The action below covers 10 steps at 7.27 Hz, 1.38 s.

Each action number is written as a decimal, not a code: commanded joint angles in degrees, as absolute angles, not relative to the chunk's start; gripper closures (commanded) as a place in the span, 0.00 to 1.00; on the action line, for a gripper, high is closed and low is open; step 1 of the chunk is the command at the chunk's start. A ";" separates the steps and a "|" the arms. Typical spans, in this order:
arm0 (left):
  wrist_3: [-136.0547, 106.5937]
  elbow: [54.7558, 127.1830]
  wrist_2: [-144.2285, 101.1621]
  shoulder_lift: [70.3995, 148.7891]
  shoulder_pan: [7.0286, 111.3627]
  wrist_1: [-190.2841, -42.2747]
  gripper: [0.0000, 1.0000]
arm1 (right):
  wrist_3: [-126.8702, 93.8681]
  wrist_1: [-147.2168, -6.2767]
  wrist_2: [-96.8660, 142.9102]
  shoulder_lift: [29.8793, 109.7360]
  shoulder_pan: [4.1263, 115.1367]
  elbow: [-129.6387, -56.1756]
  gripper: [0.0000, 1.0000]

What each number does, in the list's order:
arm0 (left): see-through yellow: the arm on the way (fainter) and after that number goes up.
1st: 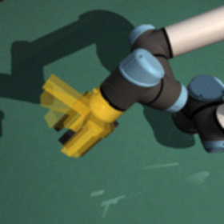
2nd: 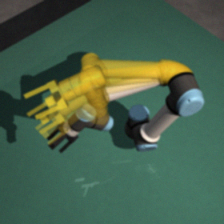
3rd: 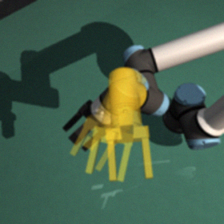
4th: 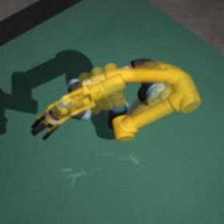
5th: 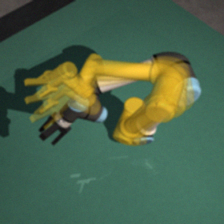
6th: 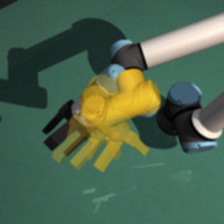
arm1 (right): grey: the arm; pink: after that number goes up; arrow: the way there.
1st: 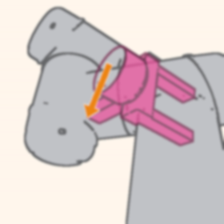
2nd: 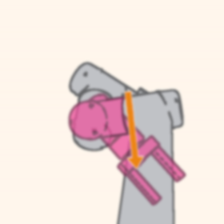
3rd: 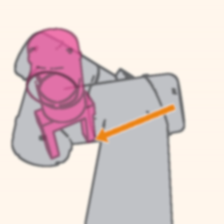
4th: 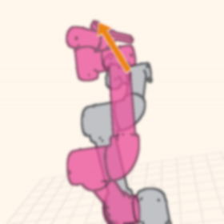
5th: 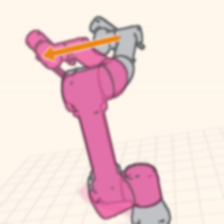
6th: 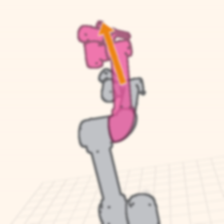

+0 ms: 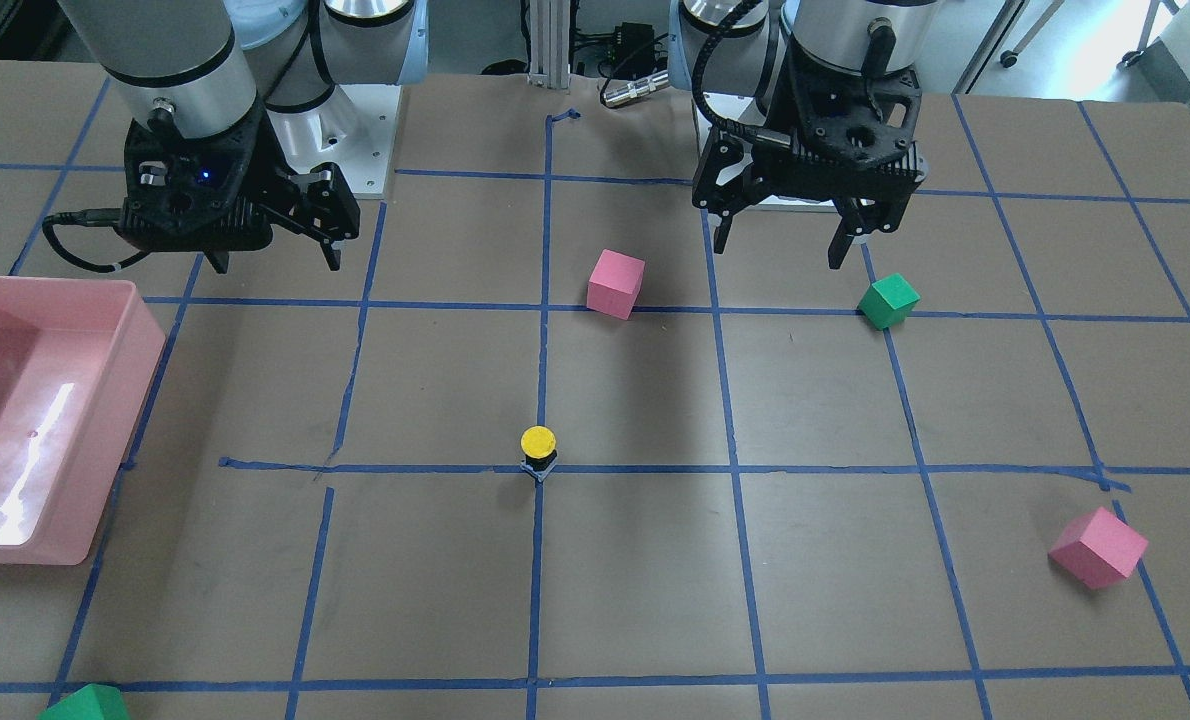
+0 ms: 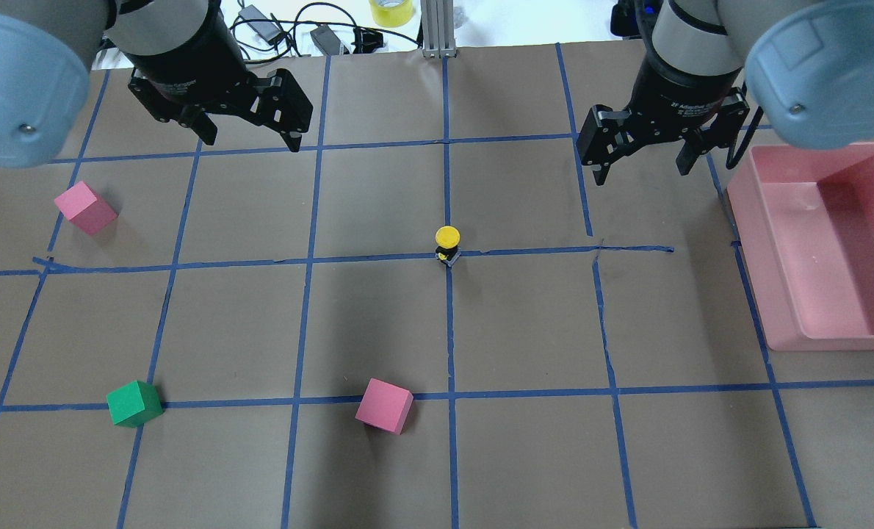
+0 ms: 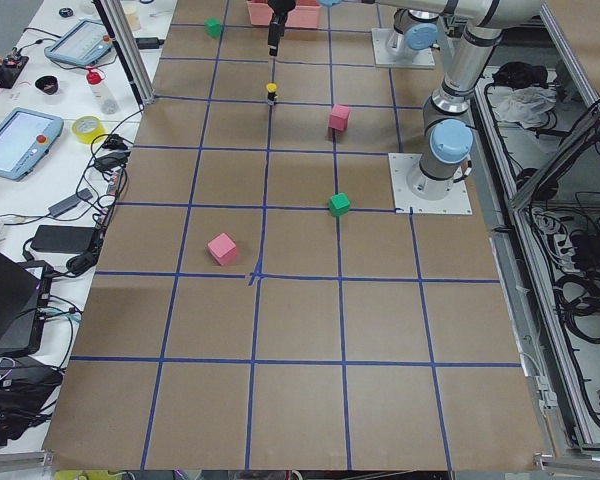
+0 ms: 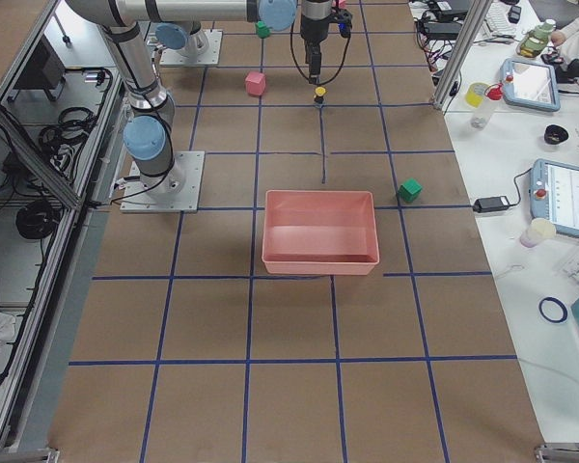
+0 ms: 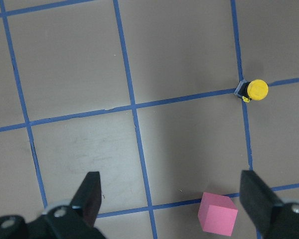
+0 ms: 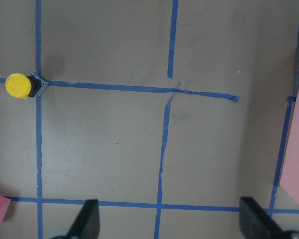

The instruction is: Align button upright

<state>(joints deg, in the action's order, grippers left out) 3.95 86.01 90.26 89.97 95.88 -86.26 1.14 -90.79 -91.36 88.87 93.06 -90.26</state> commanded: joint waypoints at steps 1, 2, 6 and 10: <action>4.92 86.22 89.57 89.82 94.84 -85.79 0.00 | 1.14 -90.79 -91.41 88.86 93.08 -90.26 0.00; 6.14 86.22 89.56 89.82 93.01 -85.78 0.00 | 1.14 -90.79 -91.41 88.94 93.08 -90.26 0.00; 9.67 86.22 89.56 89.74 91.85 -85.52 0.00 | 1.14 -90.79 -91.41 88.95 93.08 -90.26 0.00; 9.67 86.31 89.47 89.74 91.93 -85.52 0.00 | 1.14 -90.88 -91.41 88.94 93.08 -90.26 0.00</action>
